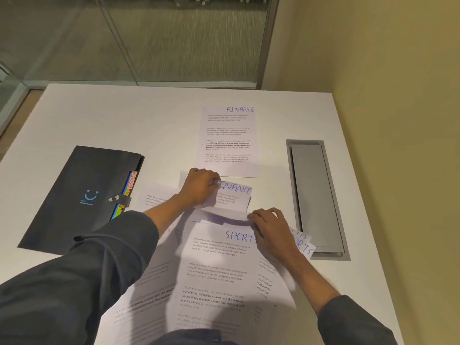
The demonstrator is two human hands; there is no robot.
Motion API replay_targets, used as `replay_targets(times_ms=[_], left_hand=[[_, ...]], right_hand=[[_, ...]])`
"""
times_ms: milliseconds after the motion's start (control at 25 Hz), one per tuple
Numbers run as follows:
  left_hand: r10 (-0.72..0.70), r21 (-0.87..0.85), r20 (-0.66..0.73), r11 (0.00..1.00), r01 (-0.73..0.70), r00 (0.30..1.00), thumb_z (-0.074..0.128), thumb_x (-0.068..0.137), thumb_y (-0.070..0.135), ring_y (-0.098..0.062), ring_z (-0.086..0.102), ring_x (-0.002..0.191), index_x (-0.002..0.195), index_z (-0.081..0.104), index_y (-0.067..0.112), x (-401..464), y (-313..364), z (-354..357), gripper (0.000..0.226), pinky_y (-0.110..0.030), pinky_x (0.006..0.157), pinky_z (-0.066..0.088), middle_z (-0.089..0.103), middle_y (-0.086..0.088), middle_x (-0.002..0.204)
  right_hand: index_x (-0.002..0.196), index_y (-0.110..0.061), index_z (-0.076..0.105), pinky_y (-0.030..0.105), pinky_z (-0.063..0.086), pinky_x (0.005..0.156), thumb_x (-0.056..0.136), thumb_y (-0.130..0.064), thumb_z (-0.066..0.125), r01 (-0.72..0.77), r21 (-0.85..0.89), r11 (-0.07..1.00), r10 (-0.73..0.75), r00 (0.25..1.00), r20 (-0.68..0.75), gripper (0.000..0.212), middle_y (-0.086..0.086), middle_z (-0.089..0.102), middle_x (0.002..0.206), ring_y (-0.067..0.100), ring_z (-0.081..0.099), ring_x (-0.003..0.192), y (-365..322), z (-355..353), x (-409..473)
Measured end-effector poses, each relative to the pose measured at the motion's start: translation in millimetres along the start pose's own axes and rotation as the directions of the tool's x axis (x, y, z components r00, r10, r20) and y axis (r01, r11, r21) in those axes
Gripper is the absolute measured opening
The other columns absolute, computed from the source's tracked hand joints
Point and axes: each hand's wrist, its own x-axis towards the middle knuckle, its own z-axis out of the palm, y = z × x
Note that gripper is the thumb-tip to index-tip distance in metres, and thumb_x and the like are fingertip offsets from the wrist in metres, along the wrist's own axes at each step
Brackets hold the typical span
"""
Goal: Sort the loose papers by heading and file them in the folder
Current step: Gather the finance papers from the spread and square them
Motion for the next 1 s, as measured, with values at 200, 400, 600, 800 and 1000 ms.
replay_targets(times_ms=[200,400,600,800,1000], left_hand=[[0.104,-0.085,-0.161,0.989,-0.118,0.982,0.060,0.092,0.018,-0.026,0.067,0.085,0.097,0.075,0.012,20.5,13.7,-36.9,0.016,-0.043,0.095,0.042,0.075,-0.004,0.090],[0.213,-0.083,-0.286,0.966,-0.246,0.934,0.062,0.092,0.021,-0.021,0.064,0.094,0.101,0.074,0.012,25.0,40.0,-77.6,0.017,-0.032,0.097,0.032,0.074,-0.001,0.101],[0.289,-0.122,-0.298,0.934,-0.337,0.910,0.061,0.094,0.028,-0.013,0.059,0.096,0.102,0.072,0.018,14.5,71.7,-124.2,0.018,-0.027,0.097,0.027,0.072,0.005,0.103],[0.105,-0.082,-0.566,0.980,-0.183,0.818,0.067,0.085,0.044,-0.019,0.043,0.131,0.135,0.049,0.022,11.0,68.0,-163.4,0.057,-0.042,0.111,0.023,0.053,0.002,0.138],[-0.383,-0.741,-0.023,0.627,0.241,0.924,0.074,0.081,0.035,-0.022,0.043,0.132,0.148,0.026,0.023,-2.6,40.0,-140.5,0.084,-0.041,0.111,0.031,0.041,-0.005,0.148]], right_hand=[[0.129,-0.019,0.056,0.033,0.028,0.106,0.088,-0.021,0.063,-0.210,0.082,0.974,0.203,0.976,0.077,0.041,-0.004,0.060,0.128,0.017,0.058,0.113,7.8,-15.1,25.6],[0.149,-0.026,0.036,0.013,0.033,0.102,0.086,-0.046,0.070,-0.434,0.588,0.683,0.448,0.884,0.132,0.074,-0.017,0.038,0.145,0.003,0.040,0.122,5.1,-63.9,61.8],[0.125,-0.020,0.066,0.023,0.059,0.076,0.092,-0.028,0.067,-0.379,0.672,0.636,0.446,0.891,0.081,0.034,-0.004,0.070,0.119,0.017,0.067,0.105,7.5,-96.9,97.8],[0.108,-0.016,0.072,0.024,0.057,0.069,0.091,-0.016,0.068,-0.256,0.813,0.524,0.508,0.860,-0.057,0.017,0.000,0.074,0.095,0.012,0.071,0.084,3.9,-125.7,115.3],[0.112,-0.009,0.070,0.024,0.058,0.070,0.091,-0.014,0.069,-0.228,0.902,0.366,0.595,0.803,-0.038,0.021,-0.003,0.076,0.092,0.012,0.074,0.081,16.6,-152.4,130.7]])
